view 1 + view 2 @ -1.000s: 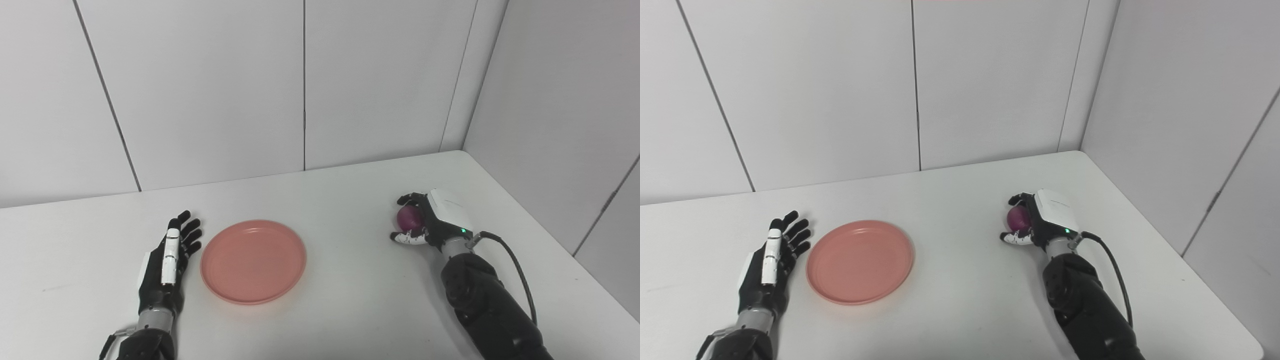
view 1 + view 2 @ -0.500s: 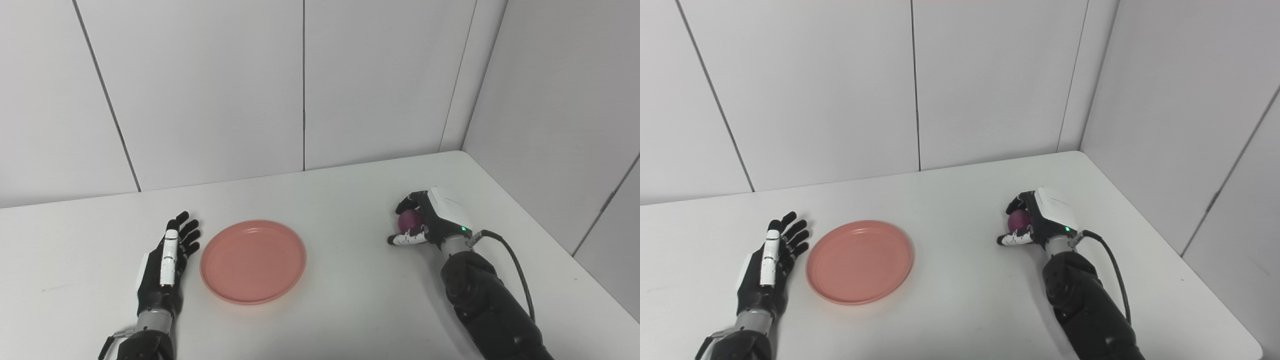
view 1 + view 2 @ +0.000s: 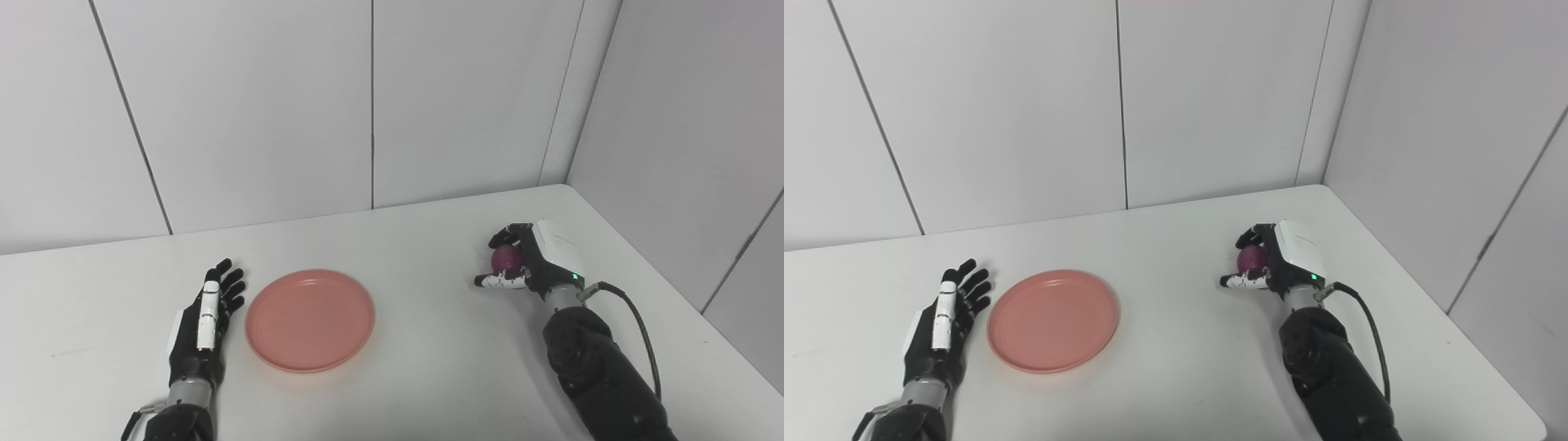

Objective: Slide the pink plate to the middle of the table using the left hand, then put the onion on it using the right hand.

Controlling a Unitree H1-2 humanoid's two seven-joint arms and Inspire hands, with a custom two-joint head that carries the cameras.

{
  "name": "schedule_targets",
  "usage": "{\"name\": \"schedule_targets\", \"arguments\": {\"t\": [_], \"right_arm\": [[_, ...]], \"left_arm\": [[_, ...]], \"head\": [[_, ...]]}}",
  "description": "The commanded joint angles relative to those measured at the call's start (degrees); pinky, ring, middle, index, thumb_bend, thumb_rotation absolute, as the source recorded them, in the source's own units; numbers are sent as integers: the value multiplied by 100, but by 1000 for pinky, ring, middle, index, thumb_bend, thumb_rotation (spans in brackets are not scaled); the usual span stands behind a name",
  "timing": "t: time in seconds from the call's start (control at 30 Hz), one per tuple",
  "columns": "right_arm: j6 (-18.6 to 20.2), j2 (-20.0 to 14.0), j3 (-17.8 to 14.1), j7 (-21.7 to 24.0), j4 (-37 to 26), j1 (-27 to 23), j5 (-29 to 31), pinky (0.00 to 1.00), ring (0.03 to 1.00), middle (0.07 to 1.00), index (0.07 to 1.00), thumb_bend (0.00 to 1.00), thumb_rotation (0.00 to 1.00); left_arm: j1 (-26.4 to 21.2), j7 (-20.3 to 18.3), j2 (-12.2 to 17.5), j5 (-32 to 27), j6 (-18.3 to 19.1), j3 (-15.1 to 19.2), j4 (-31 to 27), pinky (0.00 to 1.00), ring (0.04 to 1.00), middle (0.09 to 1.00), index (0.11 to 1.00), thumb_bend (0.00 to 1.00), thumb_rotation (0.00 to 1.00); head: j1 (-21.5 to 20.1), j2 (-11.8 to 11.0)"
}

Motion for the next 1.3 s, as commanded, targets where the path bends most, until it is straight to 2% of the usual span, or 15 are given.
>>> {"name": "schedule_targets", "arguments": {"t": [0.0, 0.07, 0.3, 0.5, 0.67, 0.83, 0.9, 1.07, 1.17, 1.27], "right_arm": [[-183, 10, -42, -51, -508, -173, -2, 358, 398, 474, 534, 514, 0], [-172, 57, -16, 27, -748, -153, 0, 377, 407, 479, 531, 514, 0], [-408, 245, 194, 353, -1466, -44, 176, 279, 375, 459, 536, 511, 0], [-678, 436, 606, 630, -1658, -76, 189, 357, 400, 465, 536, 513, 0], [-757, 645, 828, 782, -1695, -91, 127, 349, 399, 463, 533, 515, 0], [-854, 828, 1099, 886, -1631, -200, 30, 380, 407, 468, 528, 515, 0], [-842, 919, 1185, 973, -1571, -269, 52, 360, 400, 467, 531, 514, 0], [-1063, 1152, 1391, 1029, -1159, -510, 109, 379, 412, 464, 528, 515, 0], [-1066, 1347, 1509, 1074, -816, -696, 121, 310, 380, 459, 537, 512, 0], [-1045, 1481, 1572, 1074, -571, -815, 79, 303, 375, 466, 539, 511, 0]], "left_arm": [[-134, 40, -118, 24, 18, -74, -118, 901, 887, 881, 875, 511, 1000], [-129, 63, -141, 39, 20, -92, -130, 903, 888, 881, 876, 511, 1000], [-82, 149, -225, 153, -29, -187, -189, 897, 887, 881, 882, 490, 1000], [-73, 260, -289, 189, -69, -248, -150, 897, 890, 882, 881, 496, 1000], [-86, 295, -312, 247, -133, -295, -88, 901, 891, 885, 884, 510, 1000], [-83, 381, -389, 287, -136, -343, -56, 904, 890, 888, 885, 510, 1000], [-82, 418, -433, 306, -130, -359, -50, 906, 889, 886, 883, 510, 1000], [-84, 471, -494, 372, -131, -396, -26, 915, 894, 891, 885, 515, 1000], [-96, 501, -522, 396, -159, -408, -5, 913, 897, 892, 884, 507, 1000], [-104, 513, -533, 398, -190, -410, 13, 906, 898, 893, 883, 505, 1000]], "head": [[59, -7], [148, -15], [485, -13], [884, 3], [1229, 9], [1549, 21], [1663, 14], [1829, 23], [1936, 19], [1964, 14]]}}
